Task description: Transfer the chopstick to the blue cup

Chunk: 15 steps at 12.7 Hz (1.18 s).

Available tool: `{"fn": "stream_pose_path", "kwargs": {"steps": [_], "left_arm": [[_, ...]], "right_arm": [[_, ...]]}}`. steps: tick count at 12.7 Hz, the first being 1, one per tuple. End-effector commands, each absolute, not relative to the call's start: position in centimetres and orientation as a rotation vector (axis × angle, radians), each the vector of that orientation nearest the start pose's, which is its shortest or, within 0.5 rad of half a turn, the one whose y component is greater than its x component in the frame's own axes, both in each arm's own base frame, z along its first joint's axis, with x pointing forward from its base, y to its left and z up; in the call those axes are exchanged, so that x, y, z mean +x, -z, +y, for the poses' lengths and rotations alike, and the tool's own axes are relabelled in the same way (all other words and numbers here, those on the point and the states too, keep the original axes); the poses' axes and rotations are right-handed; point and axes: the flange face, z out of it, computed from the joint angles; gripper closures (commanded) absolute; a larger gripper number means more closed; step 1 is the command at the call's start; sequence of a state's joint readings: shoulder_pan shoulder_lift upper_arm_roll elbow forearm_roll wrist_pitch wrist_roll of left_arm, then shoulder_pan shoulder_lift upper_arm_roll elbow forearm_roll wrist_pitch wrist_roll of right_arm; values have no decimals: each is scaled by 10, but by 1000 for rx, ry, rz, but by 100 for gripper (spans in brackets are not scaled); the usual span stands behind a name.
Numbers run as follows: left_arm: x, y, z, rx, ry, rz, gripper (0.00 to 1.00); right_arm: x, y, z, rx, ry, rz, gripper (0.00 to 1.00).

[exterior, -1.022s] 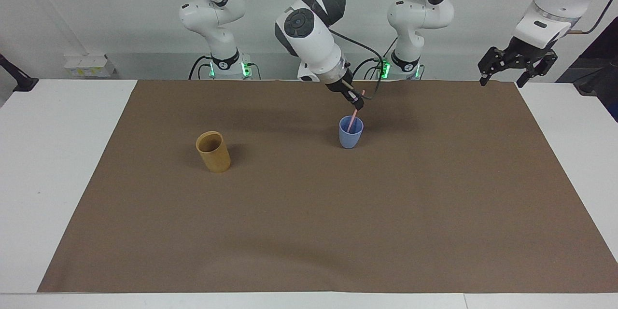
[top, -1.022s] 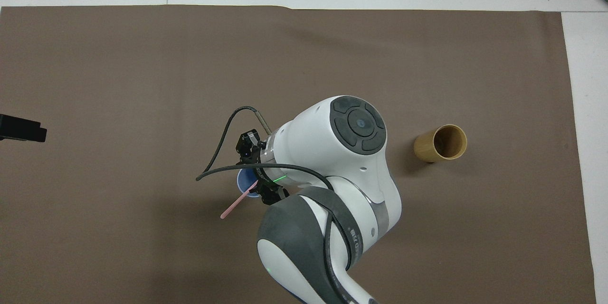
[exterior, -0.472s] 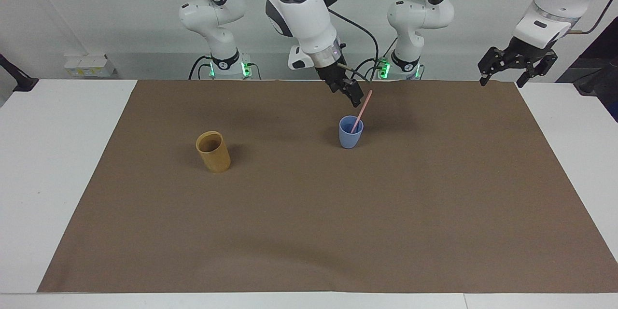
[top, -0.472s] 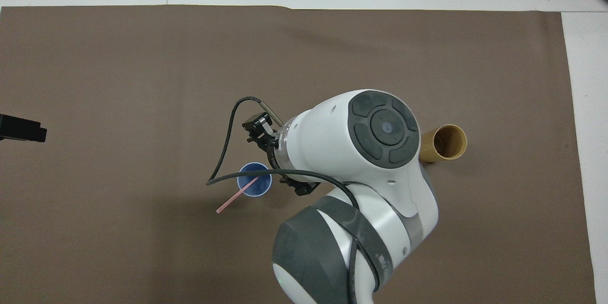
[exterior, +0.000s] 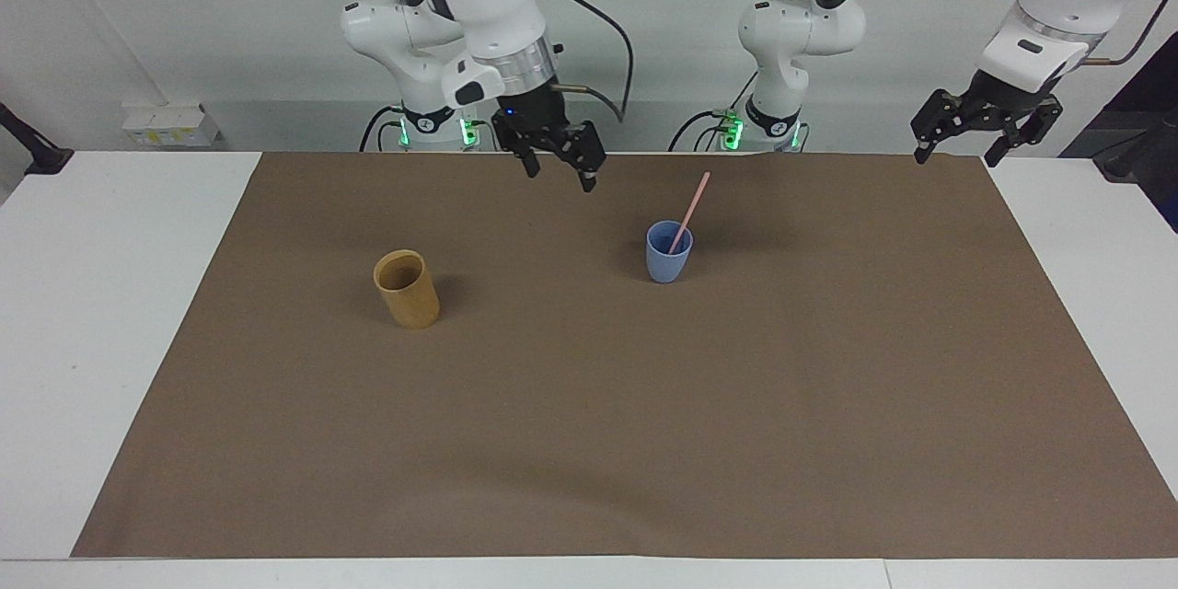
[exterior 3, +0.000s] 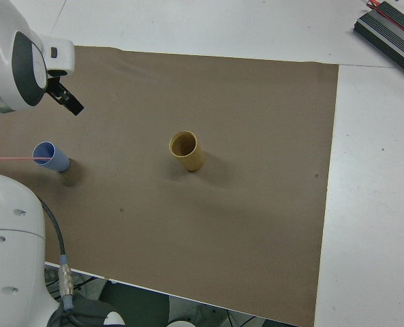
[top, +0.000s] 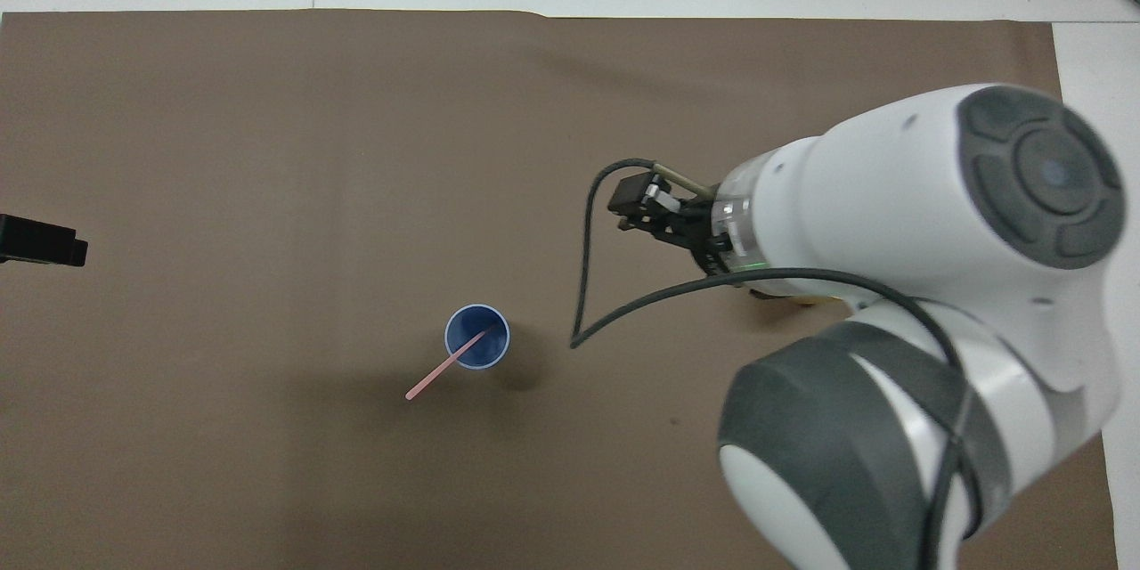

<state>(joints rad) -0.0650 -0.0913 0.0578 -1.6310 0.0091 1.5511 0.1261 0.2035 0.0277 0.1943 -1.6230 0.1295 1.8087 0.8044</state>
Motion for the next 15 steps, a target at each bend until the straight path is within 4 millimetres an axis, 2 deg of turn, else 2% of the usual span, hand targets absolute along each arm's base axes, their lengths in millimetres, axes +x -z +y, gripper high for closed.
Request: {"fn": "stream_pose_path", "kwargs": {"steps": [1,3,5,7,8,9,15], "left_arm": [[521,-649,2,-3118,5,210,0],[521,-649,2,-3118,5,210,0],[521,-649,2,-3118,5,210,0],[521,-649,2,-3118,5,210,0],[521,-649,2,-3118,5,210,0],[521,-649,2,-3118,5,210,0],[520,-649,-15,-3119,4,256,0]], "right_arm": [[535,-624,177,-2996,151,402,0],[531,-640,145,-3064,194,272,0],[516,-653,123,-3138,169,133,0],[516,-655,112,-3169,163,102,0],[520,-652,98,-3176,151,136,0],[525,-662,85,-3172,146,167,0],[524,-659,71,-3243,43,114,0]]}}
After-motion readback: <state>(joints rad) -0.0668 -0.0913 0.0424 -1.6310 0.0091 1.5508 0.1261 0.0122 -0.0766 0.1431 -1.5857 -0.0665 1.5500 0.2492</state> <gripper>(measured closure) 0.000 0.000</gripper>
